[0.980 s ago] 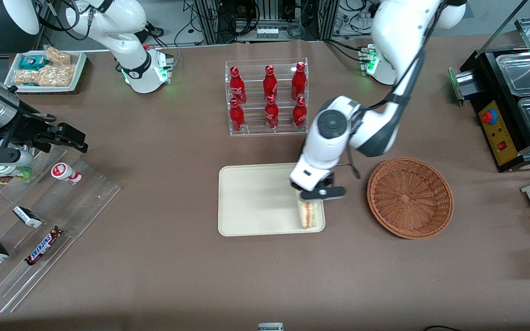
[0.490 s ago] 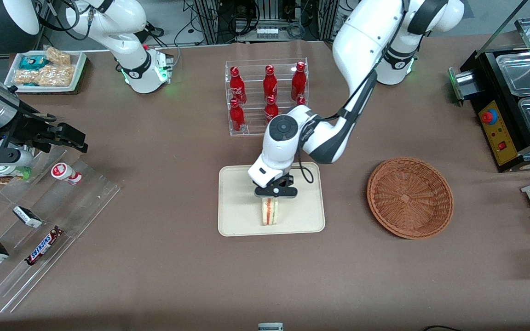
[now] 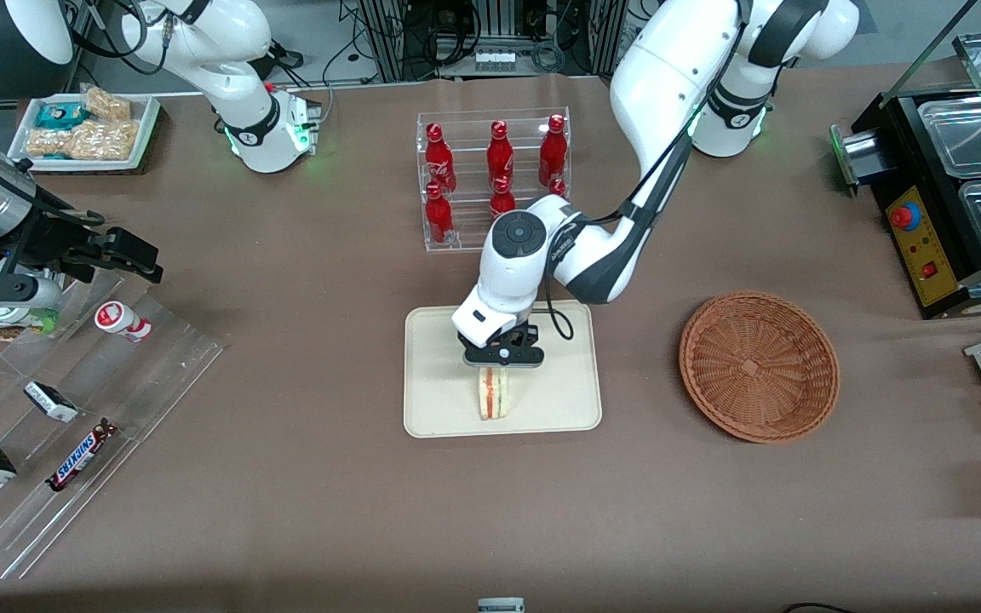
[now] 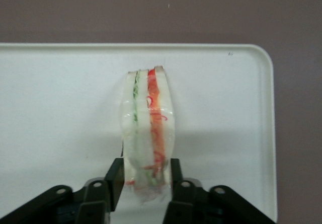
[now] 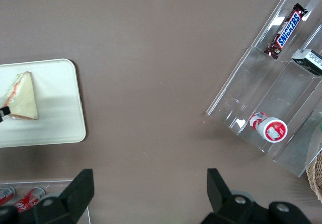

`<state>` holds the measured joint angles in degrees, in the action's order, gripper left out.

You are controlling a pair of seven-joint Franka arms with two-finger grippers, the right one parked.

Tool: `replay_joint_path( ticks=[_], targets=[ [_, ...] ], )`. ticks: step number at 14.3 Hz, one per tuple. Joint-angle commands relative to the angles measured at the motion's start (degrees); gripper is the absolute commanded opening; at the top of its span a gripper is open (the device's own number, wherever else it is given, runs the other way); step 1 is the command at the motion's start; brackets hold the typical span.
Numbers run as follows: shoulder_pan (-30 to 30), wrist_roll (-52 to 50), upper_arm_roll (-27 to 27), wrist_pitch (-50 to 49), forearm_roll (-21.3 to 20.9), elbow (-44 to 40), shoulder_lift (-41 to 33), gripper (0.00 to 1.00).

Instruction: Place sandwich from basket to tray

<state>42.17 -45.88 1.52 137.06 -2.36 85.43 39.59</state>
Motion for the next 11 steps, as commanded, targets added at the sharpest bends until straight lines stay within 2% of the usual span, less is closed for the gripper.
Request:
replay_joint_path(
  ticks=[1, 5, 7, 11],
  targets=[
    [-0.42, -1.32, -0.9, -6.88, -0.36, 0.96, -7.58, 1.0],
    [-5.5, 0.35, -0.9, -14.78, -0.46, 5.08, -18.12, 1.0],
    [-9.19, 0.61, -0.9, -22.85, -0.28, 5.8, -21.65, 1.0],
    [-19.56, 13.94, -0.73, -30.96, 0.69, 7.64, -26.4, 1.0]
  ],
)
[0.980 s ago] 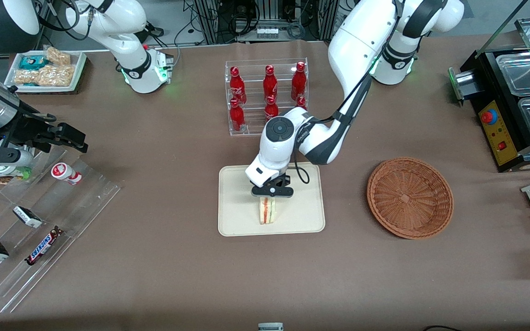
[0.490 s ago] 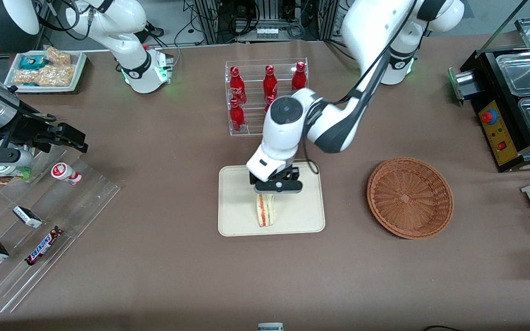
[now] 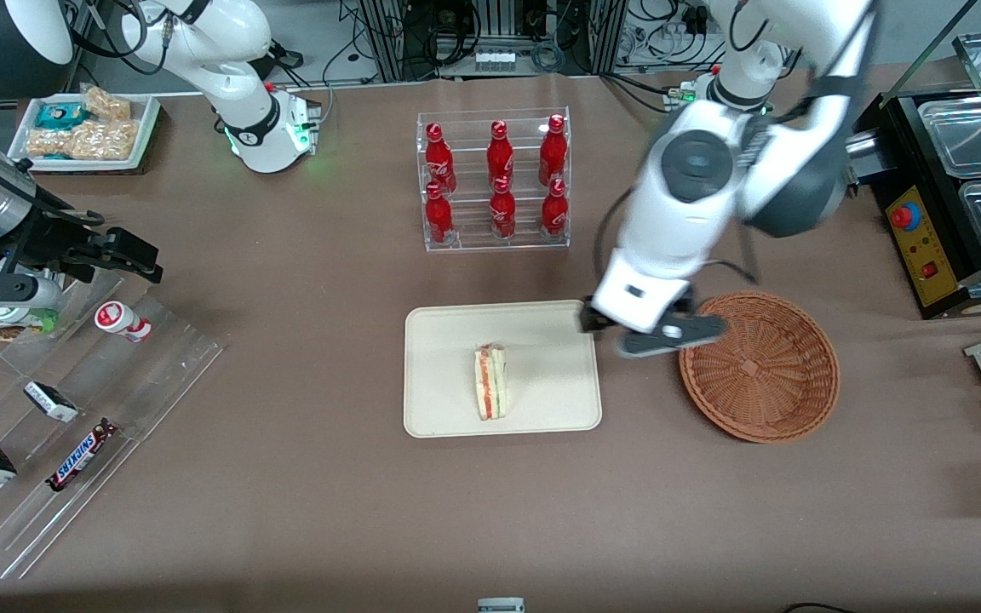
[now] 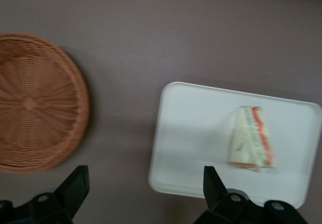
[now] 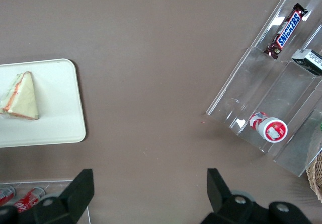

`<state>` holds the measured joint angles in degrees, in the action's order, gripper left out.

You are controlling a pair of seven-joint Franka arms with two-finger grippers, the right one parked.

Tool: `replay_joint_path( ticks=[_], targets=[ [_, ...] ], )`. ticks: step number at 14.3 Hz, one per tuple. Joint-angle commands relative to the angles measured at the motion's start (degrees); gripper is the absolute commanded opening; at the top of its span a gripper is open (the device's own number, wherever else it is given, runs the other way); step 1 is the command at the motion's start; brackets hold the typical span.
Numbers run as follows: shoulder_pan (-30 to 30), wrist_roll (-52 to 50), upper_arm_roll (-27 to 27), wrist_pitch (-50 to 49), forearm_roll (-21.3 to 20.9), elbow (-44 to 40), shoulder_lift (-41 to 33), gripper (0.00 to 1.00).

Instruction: Place sandwich from basket to tray

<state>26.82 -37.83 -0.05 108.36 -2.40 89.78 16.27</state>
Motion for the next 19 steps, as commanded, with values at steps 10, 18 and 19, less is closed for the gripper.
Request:
replay_joint_path(
  ticks=[10, 18, 19],
  targets=[
    [-21.18, 36.22, 0.76, -13.08, 1.51, 9.98, -16.78, 1.0],
    [-23.39, 42.84, -2.23, -18.71, 3.8, 3.65, -19.08, 1.0],
    [-23.56, 42.76, -2.23, -18.72, 3.89, 3.65, -18.91, 1.0]
  ],
)
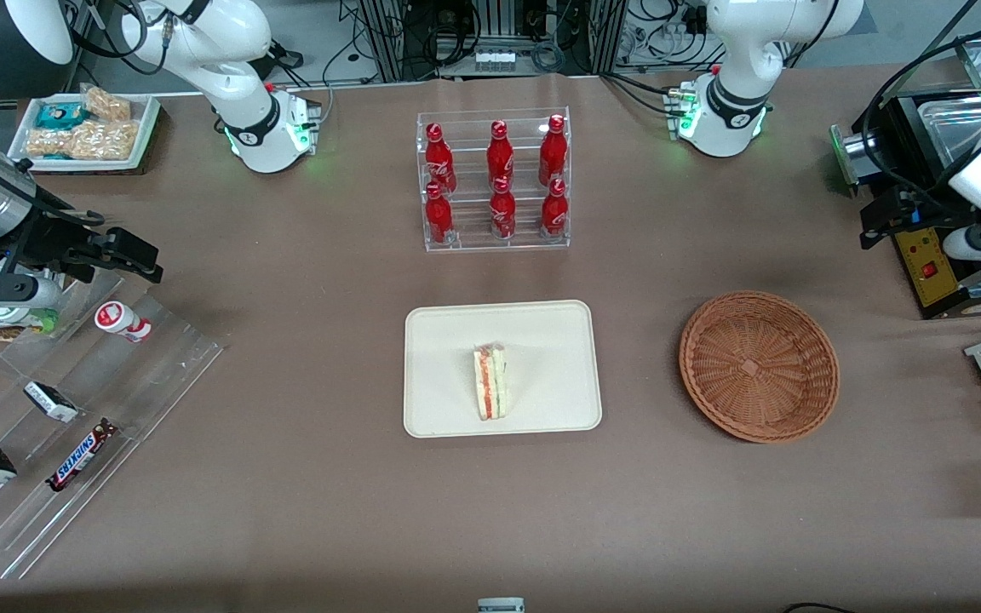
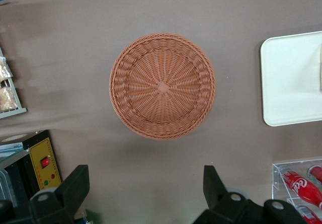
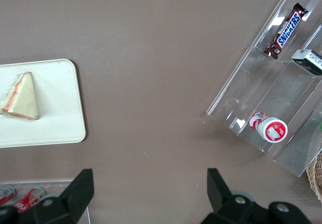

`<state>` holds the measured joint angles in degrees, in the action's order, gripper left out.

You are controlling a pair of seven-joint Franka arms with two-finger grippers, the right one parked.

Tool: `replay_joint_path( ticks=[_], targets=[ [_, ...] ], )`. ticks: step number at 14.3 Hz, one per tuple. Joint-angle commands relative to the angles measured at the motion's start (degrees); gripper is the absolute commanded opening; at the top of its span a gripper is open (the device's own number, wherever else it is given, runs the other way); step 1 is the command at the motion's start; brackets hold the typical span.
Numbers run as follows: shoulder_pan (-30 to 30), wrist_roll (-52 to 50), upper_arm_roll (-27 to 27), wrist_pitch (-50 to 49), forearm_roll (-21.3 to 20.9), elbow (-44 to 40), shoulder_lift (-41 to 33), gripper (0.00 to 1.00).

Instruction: Place sandwich from basket to tray

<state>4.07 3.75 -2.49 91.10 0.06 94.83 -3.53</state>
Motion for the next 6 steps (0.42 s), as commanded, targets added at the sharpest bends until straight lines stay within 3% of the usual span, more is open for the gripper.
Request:
replay_joint_path(
  ticks=[1, 6],
  targets=[
    [-1.08, 1.09, 0.37, -1.19, 1.43, -1.31, 1.06, 1.0],
    [-1.17, 1.26, 0.29, -1.54, 1.34, -0.17, 1.06, 1.0]
  ],
)
